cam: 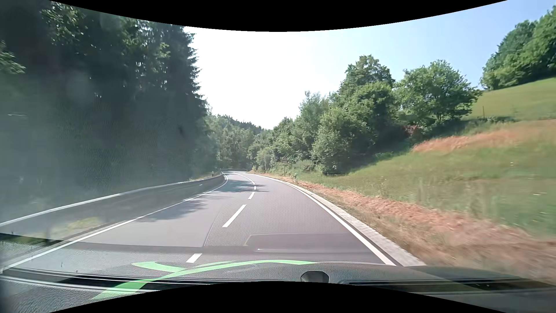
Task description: Follow the waypoints while adhering to traffic rules and regulations
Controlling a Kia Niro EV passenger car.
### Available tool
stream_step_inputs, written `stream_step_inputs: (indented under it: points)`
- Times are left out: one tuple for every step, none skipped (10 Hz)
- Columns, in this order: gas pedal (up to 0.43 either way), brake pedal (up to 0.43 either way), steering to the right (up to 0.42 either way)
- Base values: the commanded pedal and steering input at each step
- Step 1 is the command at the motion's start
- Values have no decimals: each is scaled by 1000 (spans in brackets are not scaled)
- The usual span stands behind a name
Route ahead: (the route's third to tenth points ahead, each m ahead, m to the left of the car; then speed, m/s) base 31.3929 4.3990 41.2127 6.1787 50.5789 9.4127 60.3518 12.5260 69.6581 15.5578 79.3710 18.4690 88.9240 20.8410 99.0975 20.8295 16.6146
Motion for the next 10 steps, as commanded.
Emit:
stream_step_inputs:
  points:
    - [47,0,-37]
    - [47,0,-37]
    - [47,0,-37]
    - [47,0,-37]
    - [39,0,-37]
    - [39,0,-37]
    - [28,0,-37]
    - [20,0,-37]
    - [8,0,-36]
    - [8,0,-37]
